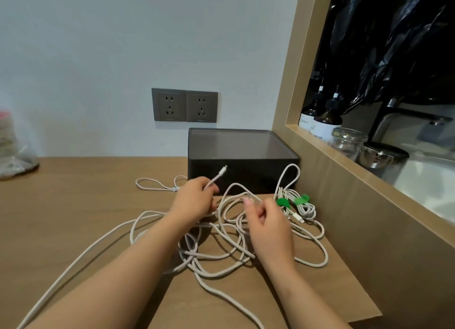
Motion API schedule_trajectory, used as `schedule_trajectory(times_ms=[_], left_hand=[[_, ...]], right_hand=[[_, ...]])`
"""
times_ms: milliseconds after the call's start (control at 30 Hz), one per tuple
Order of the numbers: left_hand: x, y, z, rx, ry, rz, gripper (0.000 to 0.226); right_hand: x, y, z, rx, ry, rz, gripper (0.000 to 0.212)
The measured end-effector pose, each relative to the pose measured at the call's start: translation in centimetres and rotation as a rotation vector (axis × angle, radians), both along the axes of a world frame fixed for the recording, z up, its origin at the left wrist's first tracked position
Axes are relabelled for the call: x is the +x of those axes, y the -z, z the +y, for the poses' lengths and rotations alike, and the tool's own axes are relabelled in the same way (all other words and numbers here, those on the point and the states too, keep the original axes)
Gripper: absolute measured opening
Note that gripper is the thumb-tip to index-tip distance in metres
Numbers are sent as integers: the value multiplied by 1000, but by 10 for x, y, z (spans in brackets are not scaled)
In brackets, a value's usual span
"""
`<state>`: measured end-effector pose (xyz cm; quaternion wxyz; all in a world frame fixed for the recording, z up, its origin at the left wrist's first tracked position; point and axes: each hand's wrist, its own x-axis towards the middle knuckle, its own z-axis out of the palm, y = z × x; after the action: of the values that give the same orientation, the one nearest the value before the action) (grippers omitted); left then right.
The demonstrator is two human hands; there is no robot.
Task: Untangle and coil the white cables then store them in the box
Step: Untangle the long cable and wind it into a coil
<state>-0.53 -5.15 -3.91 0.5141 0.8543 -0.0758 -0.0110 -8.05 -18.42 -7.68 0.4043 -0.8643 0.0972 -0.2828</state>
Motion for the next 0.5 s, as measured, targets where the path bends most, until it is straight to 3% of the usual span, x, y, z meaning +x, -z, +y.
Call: schedule_trajectory(times_ms=[67,133,200,300,400,500], left_hand=[[-3,-17,4,-256,-53,30,19],[-4,-36,9,-382,-77,25,21],[-6,-54,15,-498,-72,40,23],[-13,-75,24,-653,-53,80,27],[-24,-93,32,-913,77,181,24],[-34,-107,44,-1085,148,240,15]], right_hand=[[0,-3,0,54,46,-203,27],[1,-9,5,70,40,-333,14],[4,-19,13,39,-20,-365,18],[9,-40,31,-222,-202,-230,38],[21,-52,41,-492,-256,92,56],[39,-53,34,-429,-182,239,22]])
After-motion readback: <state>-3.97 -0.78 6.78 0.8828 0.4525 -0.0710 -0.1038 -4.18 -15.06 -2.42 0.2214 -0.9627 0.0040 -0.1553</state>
